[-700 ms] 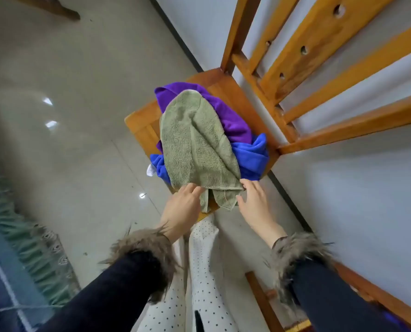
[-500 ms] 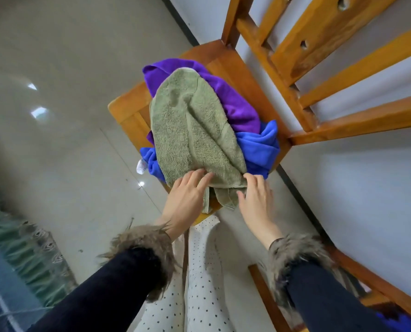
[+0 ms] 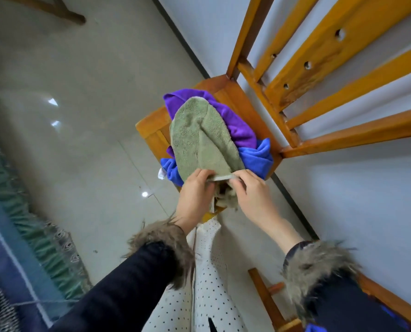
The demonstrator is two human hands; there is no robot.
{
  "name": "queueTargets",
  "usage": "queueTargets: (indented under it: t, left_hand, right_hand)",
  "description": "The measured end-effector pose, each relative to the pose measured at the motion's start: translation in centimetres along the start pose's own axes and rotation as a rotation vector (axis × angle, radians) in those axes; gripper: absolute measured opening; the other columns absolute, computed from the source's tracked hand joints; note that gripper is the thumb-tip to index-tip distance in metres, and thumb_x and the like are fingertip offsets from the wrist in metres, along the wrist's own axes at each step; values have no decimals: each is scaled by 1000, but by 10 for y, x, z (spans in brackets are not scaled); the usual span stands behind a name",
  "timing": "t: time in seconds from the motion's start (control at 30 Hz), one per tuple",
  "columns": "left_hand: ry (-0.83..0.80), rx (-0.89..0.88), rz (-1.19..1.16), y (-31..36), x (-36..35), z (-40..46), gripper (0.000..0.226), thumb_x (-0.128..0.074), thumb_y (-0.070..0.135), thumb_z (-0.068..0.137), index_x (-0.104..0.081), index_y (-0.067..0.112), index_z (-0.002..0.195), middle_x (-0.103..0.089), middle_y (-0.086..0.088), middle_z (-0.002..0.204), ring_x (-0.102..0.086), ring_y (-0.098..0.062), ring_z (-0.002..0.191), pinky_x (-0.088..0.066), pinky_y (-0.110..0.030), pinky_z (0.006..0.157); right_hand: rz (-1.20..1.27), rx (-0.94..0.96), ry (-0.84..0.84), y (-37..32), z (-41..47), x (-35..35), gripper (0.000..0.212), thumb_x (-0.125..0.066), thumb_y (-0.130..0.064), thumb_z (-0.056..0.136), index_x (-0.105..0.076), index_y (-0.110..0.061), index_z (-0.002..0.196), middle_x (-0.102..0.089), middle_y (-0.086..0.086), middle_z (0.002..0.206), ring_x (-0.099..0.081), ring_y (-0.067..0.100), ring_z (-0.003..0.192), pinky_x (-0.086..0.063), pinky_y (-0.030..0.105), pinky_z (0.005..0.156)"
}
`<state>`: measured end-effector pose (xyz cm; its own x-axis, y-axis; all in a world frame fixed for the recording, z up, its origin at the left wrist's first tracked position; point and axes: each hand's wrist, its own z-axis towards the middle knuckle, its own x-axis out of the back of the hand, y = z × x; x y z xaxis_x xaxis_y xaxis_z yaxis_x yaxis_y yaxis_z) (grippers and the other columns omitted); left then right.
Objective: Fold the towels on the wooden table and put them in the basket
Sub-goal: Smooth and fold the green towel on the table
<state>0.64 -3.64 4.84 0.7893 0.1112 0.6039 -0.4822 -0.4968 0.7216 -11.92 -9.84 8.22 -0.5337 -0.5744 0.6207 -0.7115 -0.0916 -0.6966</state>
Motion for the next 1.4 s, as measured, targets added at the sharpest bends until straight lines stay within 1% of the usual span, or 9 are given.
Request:
queueTargets:
  t: [0.17, 0.4, 0.5, 0.6, 0.8, 0.97, 1.13, 1.27, 1.4]
  left_hand:
    - [223, -55, -46, 36, 81, -13, 17, -58, -6, 82, -64, 0, 96, -62, -8, 91, -53, -14, 82, -34, -1, 75]
    - [550, -245, -144, 114, 195, -30, 14, -54, 0, 83, -67, 3, 89, -64, -7, 84, -53, -4, 77, -39, -6, 74]
    - [613, -312, -163, 139, 261, -36, 16, -54, 9, 84, -68, 7, 89, -63, 0, 84, -56, -5, 78, -43, -12, 75]
    - [675, -351, -135, 143, 323, -48, 12, -57, 4, 86, -68, 7, 90, -63, 2, 84, -57, -10, 80, -45, -13, 74]
    - [806, -325, -109, 106, 431, -68, 12, -62, 7, 86, -68, 16, 93, -64, 6, 87, -61, -8, 80, -48, -14, 73]
    - [830, -289, 71, 33, 507, -54, 10, -68, 6, 82, -70, 14, 87, -64, 6, 83, -59, -3, 70, -45, -9, 68]
    - [826, -182, 170, -32, 583, -37, 13, -65, 4, 81, -68, 14, 89, -58, 9, 82, -55, -5, 67, -45, -15, 66]
    - [858, -90, 170, -66, 644, -25, 12, -62, 3, 81, -65, 12, 88, -56, 5, 84, -55, -15, 72, -46, -27, 70]
    - [906, -9, 135, -90, 687, 5, 11, -59, 2, 81, -64, 9, 87, -54, 3, 84, -55, -18, 78, -41, -26, 71]
  right_hand:
    - [-75, 116, -66, -68, 1, 53, 19, -54, -18, 92, -59, -6, 78, -58, 6, 80, -55, 23, 80, -38, 34, 72]
    - [-158, 351, -12, -186, 3, 124, 13, -51, -20, 93, -62, -13, 88, -54, -2, 86, -51, 15, 83, -36, 15, 70]
    - [-163, 445, 54, -243, 8, 143, 11, -54, -16, 92, -64, -11, 93, -50, -5, 85, -45, 9, 80, -32, -1, 68]
    - [-150, 539, 65, -297, 14, 144, 11, -55, -13, 91, -64, -9, 96, -52, -2, 90, -47, 9, 81, -33, -2, 66]
    - [-148, 724, 81, -408, 37, 104, 9, -58, -5, 87, -66, -5, 91, -61, 9, 93, -51, 12, 80, -37, 7, 67]
    - [-143, 819, 93, -500, 69, 50, 6, -63, -9, 85, -69, -11, 85, -60, 0, 84, -54, 9, 72, -39, 7, 65]
    - [-167, 873, 113, -573, 95, -26, 6, -63, -14, 85, -67, -18, 84, -55, -9, 84, -54, 10, 69, -49, 32, 69]
    - [-156, 910, 127, -631, 115, -72, 6, -62, -18, 88, -67, -18, 87, -53, -11, 86, -52, 9, 69, -46, 26, 67]
    - [-137, 949, 113, -684, 152, -99, 7, -63, -11, 86, -70, -10, 89, -54, -6, 85, -49, 6, 67, -41, 14, 67]
